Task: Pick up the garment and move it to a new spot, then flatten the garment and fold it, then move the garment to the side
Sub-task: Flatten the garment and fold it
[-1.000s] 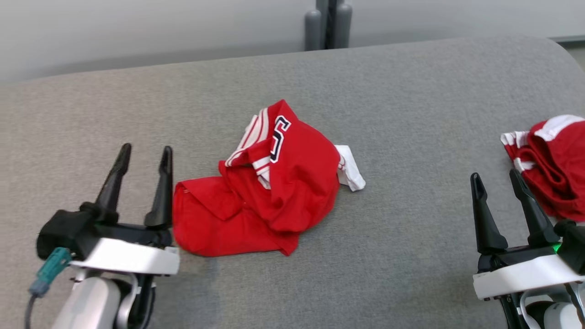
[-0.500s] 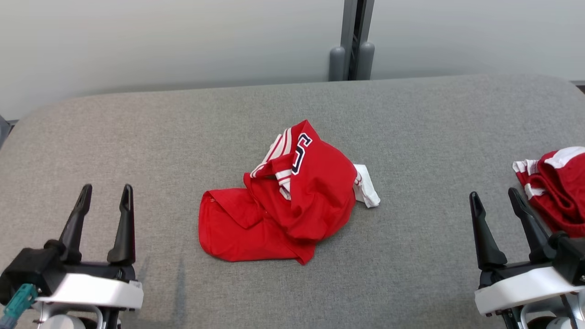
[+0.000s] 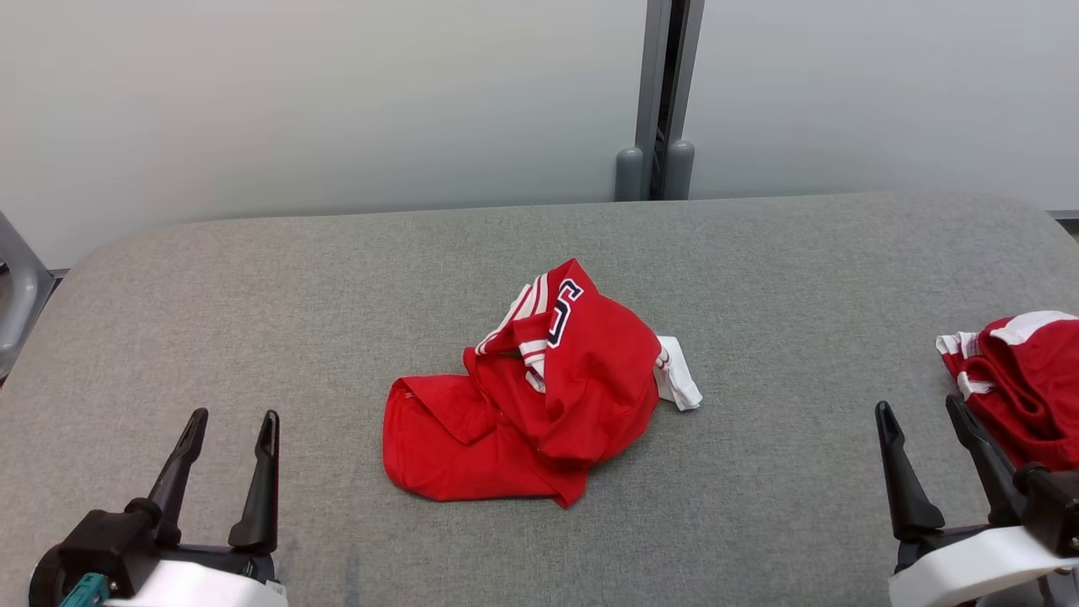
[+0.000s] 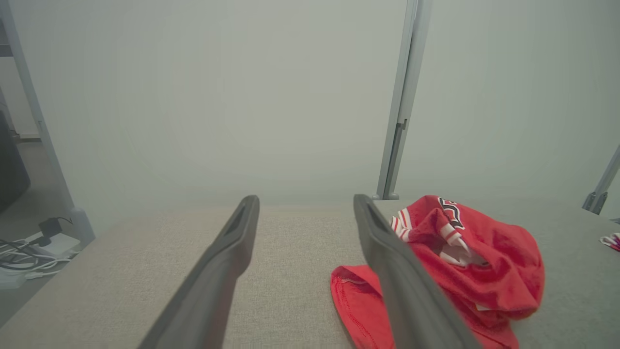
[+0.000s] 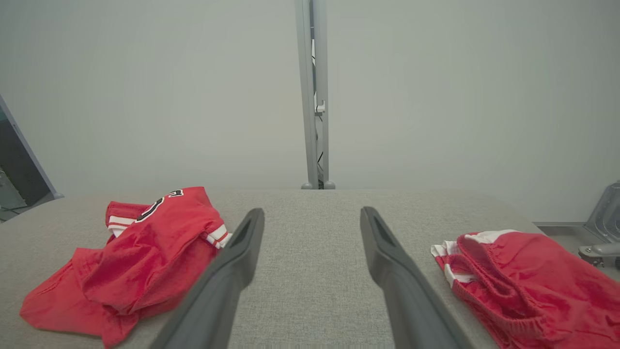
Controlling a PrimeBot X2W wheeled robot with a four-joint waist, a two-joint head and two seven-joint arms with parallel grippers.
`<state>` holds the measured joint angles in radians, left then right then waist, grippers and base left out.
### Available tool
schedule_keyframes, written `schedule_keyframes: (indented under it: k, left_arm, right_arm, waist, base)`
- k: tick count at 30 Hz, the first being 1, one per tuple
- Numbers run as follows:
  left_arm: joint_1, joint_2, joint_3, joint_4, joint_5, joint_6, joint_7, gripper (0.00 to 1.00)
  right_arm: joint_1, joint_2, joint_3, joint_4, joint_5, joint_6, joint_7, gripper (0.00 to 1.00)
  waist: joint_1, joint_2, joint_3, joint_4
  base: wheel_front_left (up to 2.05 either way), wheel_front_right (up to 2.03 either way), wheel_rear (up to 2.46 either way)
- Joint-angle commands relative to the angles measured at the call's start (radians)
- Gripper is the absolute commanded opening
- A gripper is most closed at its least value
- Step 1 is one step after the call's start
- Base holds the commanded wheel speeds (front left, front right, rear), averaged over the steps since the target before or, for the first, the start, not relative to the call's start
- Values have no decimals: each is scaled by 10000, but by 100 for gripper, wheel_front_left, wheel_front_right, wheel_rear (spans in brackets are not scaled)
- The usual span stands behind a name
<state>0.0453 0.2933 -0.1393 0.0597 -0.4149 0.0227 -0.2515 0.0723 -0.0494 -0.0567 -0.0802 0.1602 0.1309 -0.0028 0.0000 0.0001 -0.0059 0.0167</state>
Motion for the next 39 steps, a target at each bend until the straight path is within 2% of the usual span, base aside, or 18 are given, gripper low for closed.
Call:
schedule_keyframes:
  k: [1,21,27,35,37,39]
  left_arm:
    - [90,27,8,-32,12,36,18,100]
    - [106,60,-221,-304,-13,260,305,100]
    - [-19,39,-308,-390,-8,336,347,100]
    - [-594,-4,-567,-562,97,152,391,100]
    - [-937,-53,-680,-613,114,46,328,100]
    - [-1071,-69,-736,-609,125,14,329,100]
  right_arm:
    - [95,-36,-29,-46,-70,-4,30,100]
    - [43,-38,37,-102,-45,-4,180,100]
    - [-442,-42,34,33,-107,-4,375,100]
    - [-2017,-467,251,1209,267,-2,758,100]
    - [-2901,-816,701,2127,528,-2,983,100]
    - [-3217,-941,910,2435,618,-2,1055,100]
  waist:
    - [0,-1,-19,7]
    - [0,-1,-71,-47]
    - [0,-1,23,-4]
    - [0,-1,781,379]
    - [0,-1,1308,644]
    - [0,-1,1518,748]
  base:
    - [0,0,0]
    - [0,0,0]
    - [0,0,0]
    - [0,0,0]
    - [0,0,0]
    - [0,0,0]
